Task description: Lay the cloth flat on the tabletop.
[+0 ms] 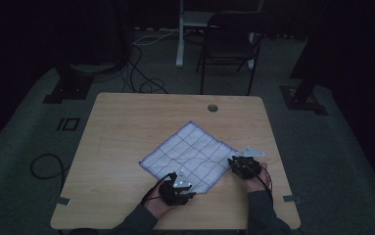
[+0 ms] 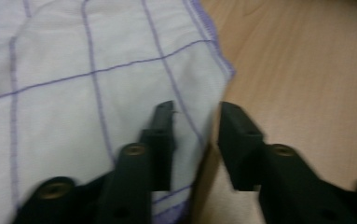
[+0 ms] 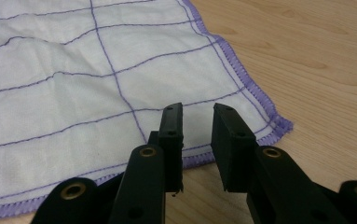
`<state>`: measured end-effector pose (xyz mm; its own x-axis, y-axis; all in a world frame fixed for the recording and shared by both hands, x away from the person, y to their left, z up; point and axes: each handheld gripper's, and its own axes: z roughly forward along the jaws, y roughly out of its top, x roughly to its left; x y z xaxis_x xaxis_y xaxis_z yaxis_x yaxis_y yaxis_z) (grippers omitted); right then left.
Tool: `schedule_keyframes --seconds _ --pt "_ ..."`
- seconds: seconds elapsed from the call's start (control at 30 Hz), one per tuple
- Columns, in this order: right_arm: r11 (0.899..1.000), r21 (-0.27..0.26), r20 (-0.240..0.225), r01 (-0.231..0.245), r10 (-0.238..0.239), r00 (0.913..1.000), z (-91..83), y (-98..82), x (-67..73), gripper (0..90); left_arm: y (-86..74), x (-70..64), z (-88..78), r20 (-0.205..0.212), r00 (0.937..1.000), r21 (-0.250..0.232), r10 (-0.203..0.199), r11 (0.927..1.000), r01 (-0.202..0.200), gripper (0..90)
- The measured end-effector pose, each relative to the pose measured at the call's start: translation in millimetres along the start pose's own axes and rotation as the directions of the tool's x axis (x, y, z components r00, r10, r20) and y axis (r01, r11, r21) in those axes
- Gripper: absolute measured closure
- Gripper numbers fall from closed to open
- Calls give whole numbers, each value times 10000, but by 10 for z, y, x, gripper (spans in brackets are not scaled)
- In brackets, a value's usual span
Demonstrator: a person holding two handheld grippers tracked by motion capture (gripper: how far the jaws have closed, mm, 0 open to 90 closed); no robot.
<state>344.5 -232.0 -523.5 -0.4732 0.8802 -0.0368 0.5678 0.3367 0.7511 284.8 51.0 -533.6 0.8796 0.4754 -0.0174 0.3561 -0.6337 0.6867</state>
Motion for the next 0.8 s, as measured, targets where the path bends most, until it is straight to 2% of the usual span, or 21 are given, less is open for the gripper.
schedule_keyframes --seconds 0.07,0.17,0.33,0.53,0.6,0.67,0.8 --pt "10000 15 0 16 -16 10000 5 0 -2 744 30 21 -24 -90 10000 -44 -8 10000 7 836" --pt "10000 96 18 -8 8 10000 23 -5 -8 745 64 49 -45 -167 9999 -106 -18 9999 17 868" --pt "9998 220 40 -19 18 10000 50 -16 -22 743 155 215 -113 -544 9975 -421 -450 9982 428 871" --pt "9995 294 31 -68 67 10000 69 -22 -26 741 187 423 -92 -1283 9871 -324 -958 9952 924 870" --pt "9994 339 22 -22 22 10000 76 -27 -25 741 183 446 -68 -1377 9853 -231 -1013 9948 990 868" --pt "9993 370 -1 -10 10 10000 85 -30 -22 741 173 446 -30 -1614 9833 -66 -837 9965 837 865" --pt "9991 429 5 -1 1 10000 96 -33 -19 742 140 485 48 -1860 9786 109 -882 9957 918 863"
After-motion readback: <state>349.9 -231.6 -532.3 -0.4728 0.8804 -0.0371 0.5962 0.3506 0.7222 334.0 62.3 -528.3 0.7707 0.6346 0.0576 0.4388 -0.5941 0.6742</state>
